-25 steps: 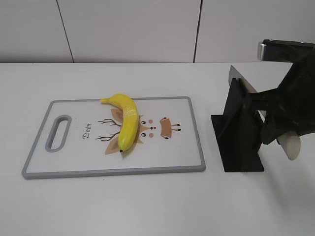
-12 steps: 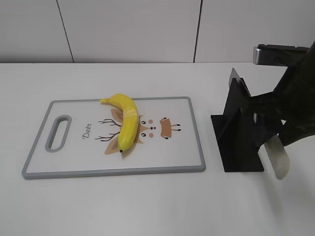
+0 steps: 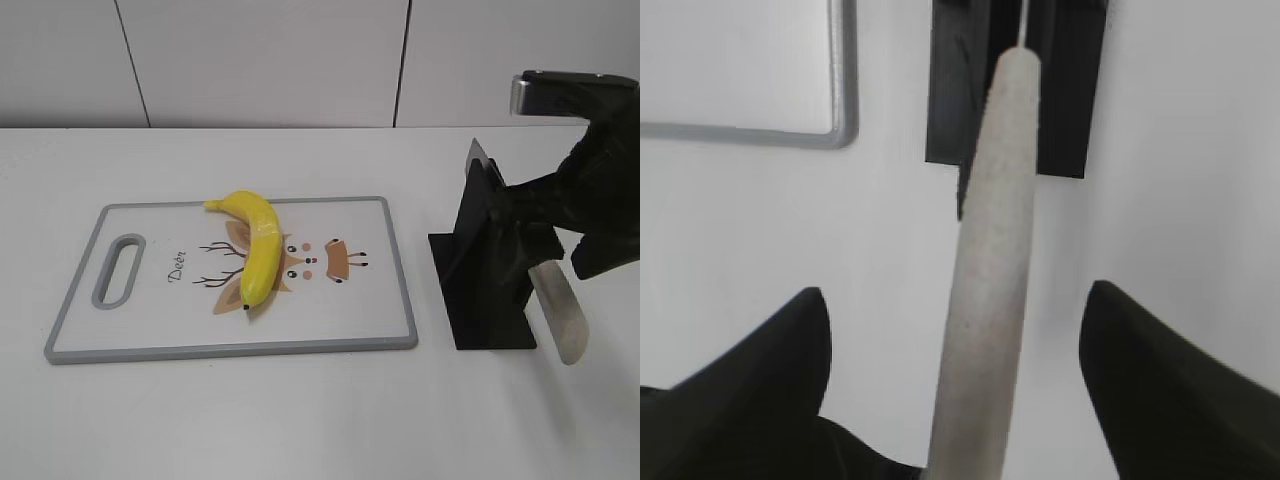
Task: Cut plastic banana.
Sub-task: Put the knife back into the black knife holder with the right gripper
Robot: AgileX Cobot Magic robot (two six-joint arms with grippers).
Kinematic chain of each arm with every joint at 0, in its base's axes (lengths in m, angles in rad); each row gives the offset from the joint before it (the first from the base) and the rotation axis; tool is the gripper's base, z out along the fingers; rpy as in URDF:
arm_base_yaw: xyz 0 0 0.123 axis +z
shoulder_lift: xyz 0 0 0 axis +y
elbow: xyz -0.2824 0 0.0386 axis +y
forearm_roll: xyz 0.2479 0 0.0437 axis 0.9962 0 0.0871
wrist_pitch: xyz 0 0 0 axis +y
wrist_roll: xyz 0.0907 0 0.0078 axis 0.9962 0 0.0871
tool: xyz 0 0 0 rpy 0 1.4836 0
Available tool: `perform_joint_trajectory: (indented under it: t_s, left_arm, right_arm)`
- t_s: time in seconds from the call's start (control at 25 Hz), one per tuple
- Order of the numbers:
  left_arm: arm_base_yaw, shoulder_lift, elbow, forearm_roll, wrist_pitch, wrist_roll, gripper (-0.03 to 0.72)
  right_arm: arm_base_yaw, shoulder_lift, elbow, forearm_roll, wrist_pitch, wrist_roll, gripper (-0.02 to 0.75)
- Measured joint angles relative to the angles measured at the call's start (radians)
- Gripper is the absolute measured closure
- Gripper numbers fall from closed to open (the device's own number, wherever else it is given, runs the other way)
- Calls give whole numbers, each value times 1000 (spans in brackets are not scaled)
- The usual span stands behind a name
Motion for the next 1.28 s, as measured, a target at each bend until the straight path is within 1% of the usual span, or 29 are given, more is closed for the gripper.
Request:
perform_joint_trajectory:
  t_s: [0.08,0.2,0.64,0.76,0.92,1.04,1.28]
  left_arm:
    - [0,0,0,0,0,0,108]
    - [0,0,0,0,0,0,108]
    - [0,0,0,0,0,0,108]
    - [0,0,0,0,0,0,108]
    - [0,0,0,0,-1,0,108]
    - [0,0,0,0,-1,0,108]
    - [0,0,0,0,-1,0,108]
  right_arm:
    - [0,-54,0,32,14,-64,145]
    - [0,-164,0,49,26,-127,148]
    - [0,-593,9,52,43,-336,147]
    - [0,-706,78,52,46,-361,147]
    - [0,-855,239,52,54,-375,150]
    - [0,-969,345,51,89,-376,162]
    - [0,-1184,436,51,183,-377,201]
